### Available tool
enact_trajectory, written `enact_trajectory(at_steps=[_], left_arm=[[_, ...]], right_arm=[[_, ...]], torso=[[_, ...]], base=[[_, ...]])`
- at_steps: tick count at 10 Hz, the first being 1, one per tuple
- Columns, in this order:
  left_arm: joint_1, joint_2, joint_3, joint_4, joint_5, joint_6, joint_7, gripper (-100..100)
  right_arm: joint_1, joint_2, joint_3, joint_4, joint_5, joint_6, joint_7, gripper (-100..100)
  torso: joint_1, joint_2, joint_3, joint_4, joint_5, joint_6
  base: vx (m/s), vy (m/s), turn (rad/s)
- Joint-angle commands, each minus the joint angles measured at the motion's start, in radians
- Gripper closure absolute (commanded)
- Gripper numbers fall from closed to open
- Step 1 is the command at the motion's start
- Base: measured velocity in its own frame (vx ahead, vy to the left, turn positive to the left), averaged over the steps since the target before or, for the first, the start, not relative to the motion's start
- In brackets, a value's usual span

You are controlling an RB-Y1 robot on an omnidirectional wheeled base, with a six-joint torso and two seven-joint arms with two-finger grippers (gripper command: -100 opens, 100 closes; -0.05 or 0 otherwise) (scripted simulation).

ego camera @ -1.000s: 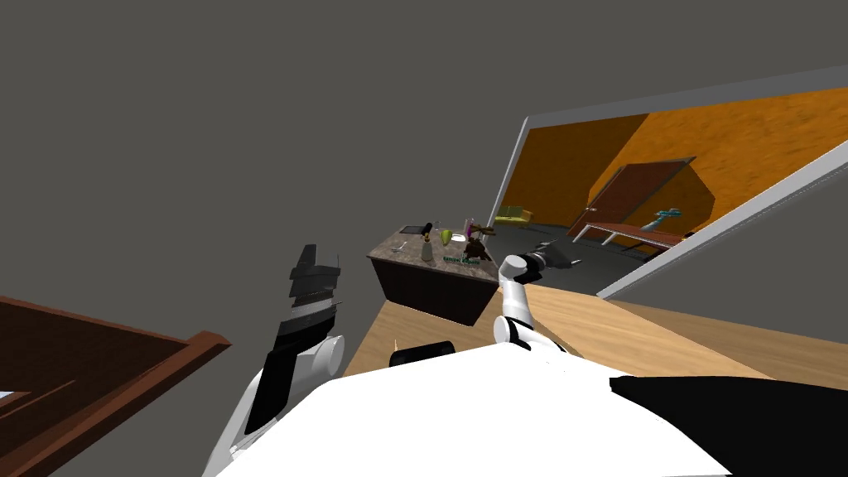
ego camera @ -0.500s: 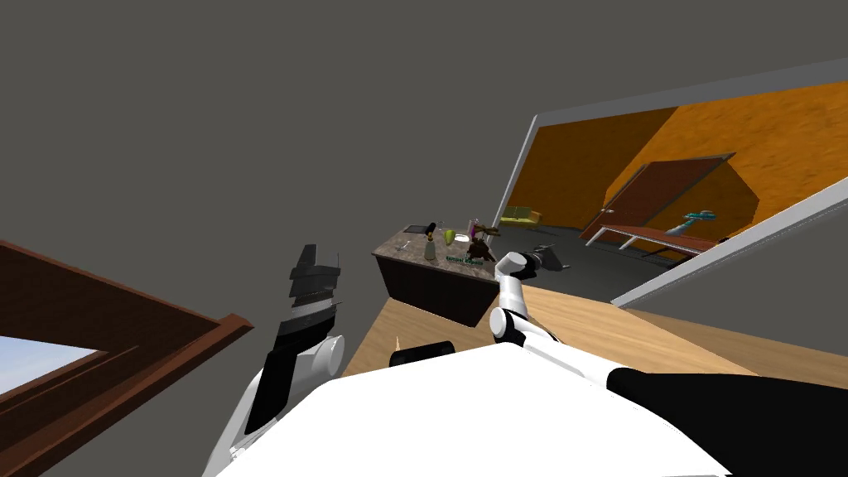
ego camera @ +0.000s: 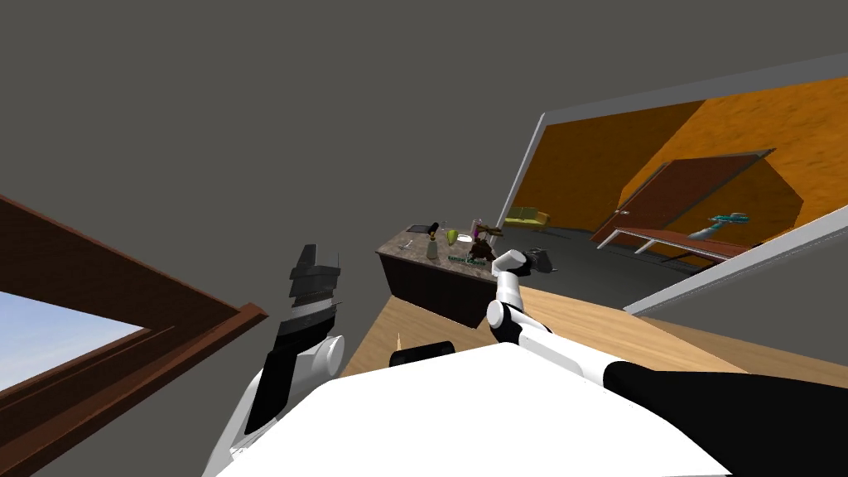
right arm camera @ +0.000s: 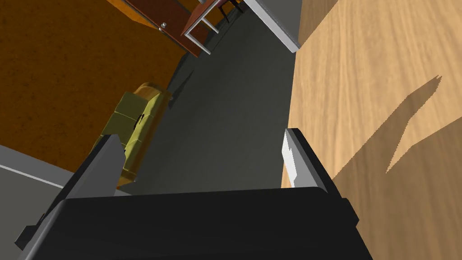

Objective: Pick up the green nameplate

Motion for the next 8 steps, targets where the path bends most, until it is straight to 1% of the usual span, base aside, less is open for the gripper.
enact_trajectory(at_steps=[1, 2, 3, 4, 5, 6, 7, 8], left_arm=[[0.0, 0.0, 0.0, 0.0, 0.0, 0.0, 0.0, 0], [0.0, 0.0, 0.0, 0.0, 0.0, 0.0, 0.0, 0], [0.0, 0.0, 0.0, 0.0, 0.0, 0.0, 0.0, 0], [0.0, 0.0, 0.0, 0.0, 0.0, 0.0, 0.0, 0], [0.0, 0.0, 0.0, 0.0, 0.0, 0.0, 0.0, 0], [0.0, 0.0, 0.0, 0.0, 0.0, 0.0, 0.0, 0], [0.0, 0.0, 0.0, 0.0, 0.0, 0.0, 0.0, 0], [0.0, 0.0, 0.0, 0.0, 0.0, 0.0, 0.0, 0]], right_arm=[[-0.049, -0.006, -0.025, 0.05, -0.05, -0.025, -0.03, -100], [-0.049, -0.006, -0.025, 0.058, -0.084, -0.025, -0.03, -100], [-0.092, -0.011, -0.048, 0.098, -0.116, -0.048, -0.05, -100], [-0.093, -0.011, -0.048, 0.105, -0.145, -0.048, -0.05, -100], [-0.093, -0.011, -0.048, 0.105, -0.159, -0.048, -0.05, -100], [-0.135, -0.016, -0.07, 0.143, -0.2, -0.07, -0.069, -100], [-0.136, -0.016, -0.07, 0.15, -0.231, -0.07, -0.069, -100], [-0.177, -0.021, -0.09, 0.194, -0.259, -0.091, -0.088, -100]], torso=[[0.0, 0.0, 0.0, 0.0, 0.0, 0.0], [0.0, 0.0, 0.0, 0.0, 0.0, -0.001], [0.0, 0.0, 0.0, 0.0, 0.0, 0.0], [0.0, 0.001, 0.0, 0.0, 0.0, -0.001], [0.0, 0.001, 0.0, 0.0, 0.0, 0.0], [0.0, 0.0, 0.0, 0.0, 0.0, 0.0], [0.0, 0.0, 0.0, 0.0, 0.0, -0.001], [0.0, 0.0, 0.0, 0.0, 0.0, 0.0]], base=[[-0.028, -0.011, 0.123], [-0.028, -0.015, 0.12], [-0.043, -0.014, 0.172], [-0.033, -0.014, 0.095], [-0.011, -0.006, -0.012], [-0.021, -0.008, 0.16], [-0.025, -0.011, 0.092], [-0.035, -0.011, 0.137]])
